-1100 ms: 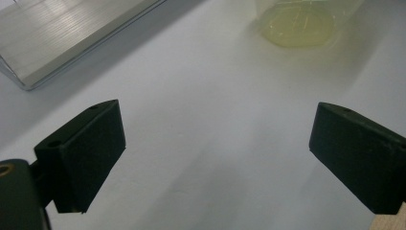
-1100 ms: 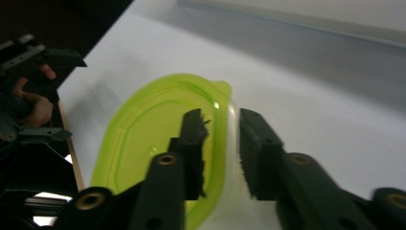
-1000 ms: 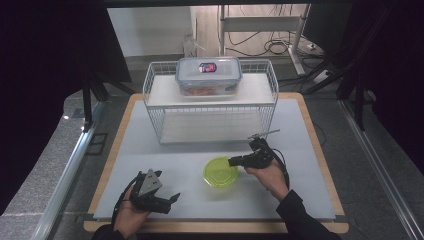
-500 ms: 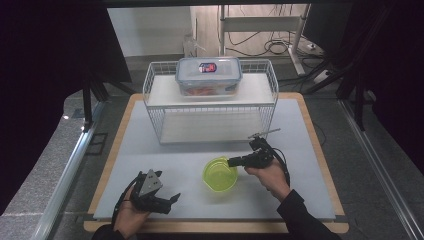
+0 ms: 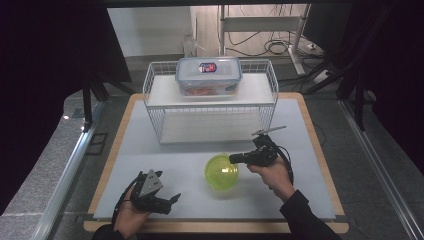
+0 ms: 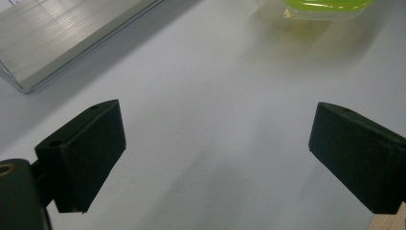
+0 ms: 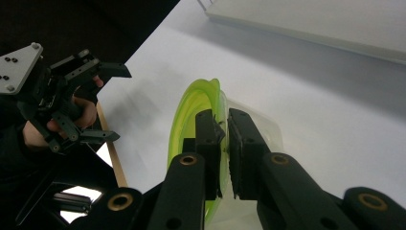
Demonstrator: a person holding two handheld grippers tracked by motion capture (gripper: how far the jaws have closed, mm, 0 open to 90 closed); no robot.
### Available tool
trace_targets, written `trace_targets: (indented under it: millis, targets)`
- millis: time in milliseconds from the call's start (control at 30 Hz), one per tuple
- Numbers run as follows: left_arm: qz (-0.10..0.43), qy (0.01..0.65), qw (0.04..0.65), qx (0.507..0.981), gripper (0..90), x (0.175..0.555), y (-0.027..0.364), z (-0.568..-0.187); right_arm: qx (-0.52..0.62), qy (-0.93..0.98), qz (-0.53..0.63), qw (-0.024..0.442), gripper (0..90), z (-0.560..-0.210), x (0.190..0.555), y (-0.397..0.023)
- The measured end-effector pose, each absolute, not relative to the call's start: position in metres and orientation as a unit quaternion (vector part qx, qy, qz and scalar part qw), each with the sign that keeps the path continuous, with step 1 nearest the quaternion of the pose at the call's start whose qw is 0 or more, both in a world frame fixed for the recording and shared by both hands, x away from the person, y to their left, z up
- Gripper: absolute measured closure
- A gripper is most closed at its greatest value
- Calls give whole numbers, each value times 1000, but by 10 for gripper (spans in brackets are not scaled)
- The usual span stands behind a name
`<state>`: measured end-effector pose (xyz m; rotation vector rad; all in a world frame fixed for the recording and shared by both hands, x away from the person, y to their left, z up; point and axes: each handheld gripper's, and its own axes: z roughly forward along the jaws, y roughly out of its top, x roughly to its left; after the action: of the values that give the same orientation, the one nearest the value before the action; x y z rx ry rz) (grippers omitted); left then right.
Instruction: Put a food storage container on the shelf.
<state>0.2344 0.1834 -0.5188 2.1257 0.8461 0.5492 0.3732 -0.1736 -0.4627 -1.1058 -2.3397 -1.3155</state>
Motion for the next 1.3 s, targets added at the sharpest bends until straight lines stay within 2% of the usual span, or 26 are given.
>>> trace_targets:
  millis: [400, 1300]
  targets:
    - [216, 333, 385, 833, 53, 235, 184, -519, -383, -775, -485, 137, 842, -453, 374, -183]
    - [217, 337, 390, 829, 50, 235, 186, -518, -369, -735, -555, 124, 842, -380, 385, -195]
